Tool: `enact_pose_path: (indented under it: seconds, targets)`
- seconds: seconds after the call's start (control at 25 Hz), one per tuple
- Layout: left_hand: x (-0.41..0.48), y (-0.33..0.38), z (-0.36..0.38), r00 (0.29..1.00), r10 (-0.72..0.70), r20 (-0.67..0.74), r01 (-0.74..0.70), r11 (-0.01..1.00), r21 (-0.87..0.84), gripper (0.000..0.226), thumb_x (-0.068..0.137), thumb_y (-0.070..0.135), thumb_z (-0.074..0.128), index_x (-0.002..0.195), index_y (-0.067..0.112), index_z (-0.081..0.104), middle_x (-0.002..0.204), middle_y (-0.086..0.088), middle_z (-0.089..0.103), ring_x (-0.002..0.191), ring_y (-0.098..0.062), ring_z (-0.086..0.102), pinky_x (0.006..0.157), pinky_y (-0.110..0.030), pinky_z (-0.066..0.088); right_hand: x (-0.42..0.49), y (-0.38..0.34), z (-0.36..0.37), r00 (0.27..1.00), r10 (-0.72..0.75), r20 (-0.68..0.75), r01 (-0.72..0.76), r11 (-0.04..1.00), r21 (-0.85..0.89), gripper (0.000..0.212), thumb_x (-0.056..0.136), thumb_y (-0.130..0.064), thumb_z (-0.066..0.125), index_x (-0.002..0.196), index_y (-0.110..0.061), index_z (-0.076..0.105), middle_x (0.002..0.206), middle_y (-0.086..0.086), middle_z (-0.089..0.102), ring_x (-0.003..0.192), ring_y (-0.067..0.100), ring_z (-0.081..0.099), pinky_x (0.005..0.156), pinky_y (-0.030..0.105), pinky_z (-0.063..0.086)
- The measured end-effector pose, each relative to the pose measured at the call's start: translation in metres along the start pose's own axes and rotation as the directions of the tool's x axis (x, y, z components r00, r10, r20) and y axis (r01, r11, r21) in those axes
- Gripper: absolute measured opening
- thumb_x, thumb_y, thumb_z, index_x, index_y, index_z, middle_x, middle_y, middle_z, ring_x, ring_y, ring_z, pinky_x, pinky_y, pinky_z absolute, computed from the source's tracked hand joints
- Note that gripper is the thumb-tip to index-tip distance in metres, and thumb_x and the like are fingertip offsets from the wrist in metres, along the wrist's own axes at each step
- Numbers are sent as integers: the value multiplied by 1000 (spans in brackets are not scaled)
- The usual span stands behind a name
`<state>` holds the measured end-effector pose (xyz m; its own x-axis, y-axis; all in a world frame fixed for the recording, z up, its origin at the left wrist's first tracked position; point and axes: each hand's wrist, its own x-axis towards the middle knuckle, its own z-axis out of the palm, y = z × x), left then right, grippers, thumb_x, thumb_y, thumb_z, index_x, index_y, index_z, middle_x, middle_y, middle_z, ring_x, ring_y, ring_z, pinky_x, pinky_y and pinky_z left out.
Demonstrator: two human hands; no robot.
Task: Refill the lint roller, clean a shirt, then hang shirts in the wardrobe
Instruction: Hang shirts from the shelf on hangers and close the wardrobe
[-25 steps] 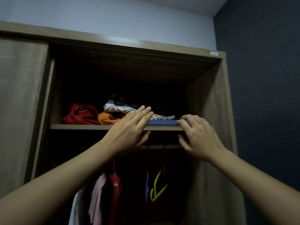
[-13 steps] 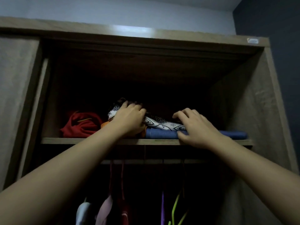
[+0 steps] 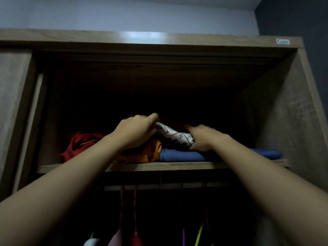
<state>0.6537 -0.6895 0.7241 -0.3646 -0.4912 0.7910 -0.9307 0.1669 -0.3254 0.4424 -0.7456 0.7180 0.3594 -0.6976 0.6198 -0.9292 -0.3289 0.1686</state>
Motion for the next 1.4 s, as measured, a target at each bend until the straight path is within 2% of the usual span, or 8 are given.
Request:
enact_pose_path:
  seconds: [0.16,0.32,0.56,0.84,1.08,1.2,1.28,1.4]
  targets:
    - [2,-5,-2,965,-118,236,85,985,147,54,87,48,50,135,26,37,129,-11,53,115,-31,53,89,-41,44,18,-14,8,995,-95,-12,95,995,31,65,75,-30,67,133,-23,37,123,12,59,108,32,58,85,38,51]
    - [6,-12,-4,963,-224,153,234,971,-51,29,93,41,40,109,21,55,114,-15,60,102,-36,57,74,-36,42,32,-23,8,995,-100,23,99,994,39,74,76,-31,68,139,-21,30,127,12,55,111,30,55,86,36,48]
    - [-1,-26,0,963,-221,153,239,964,-113,23,94,40,37,105,25,52,111,-14,61,98,-36,57,81,-41,46,42,-37,13,992,-127,0,126,984,-129,68,84,-27,62,141,-18,26,131,15,49,117,32,51,89,38,45]
    - [-21,-15,-3,982,-143,122,103,952,287,39,91,43,47,126,28,40,119,-2,60,111,-28,57,101,-54,30,25,-41,7,941,-249,-231,151,915,-374,47,90,-7,45,135,-12,31,111,15,62,102,37,61,65,37,43]
    - [11,21,-25,999,-22,-49,36,945,325,40,89,47,34,118,21,43,113,-1,63,108,-27,58,106,-57,21,-8,14,-43,894,-244,-375,54,891,-452,34,87,-11,47,120,-11,42,110,14,61,102,37,61,67,41,48]
    - [26,62,-11,985,141,-99,-115,967,228,25,95,33,37,115,19,42,114,-3,62,104,-28,61,93,-43,37,-35,66,-57,939,-162,-303,-1,881,-473,38,86,-19,51,122,-13,41,109,13,61,103,36,59,71,42,46]
    - [23,83,11,980,199,-7,-196,970,145,22,95,29,41,115,19,42,116,-4,60,104,-29,60,71,-37,41,-54,85,-37,989,-108,-99,61,917,-395,45,86,-26,53,128,-20,36,113,11,62,103,33,60,76,38,45]
    - [21,85,25,978,198,63,-198,980,-2,35,91,38,48,121,24,40,121,-3,57,108,-28,56,71,-38,45,-70,101,-22,998,-46,-35,38,978,-207,55,84,-35,57,133,-30,31,119,6,60,109,27,57,83,35,43]
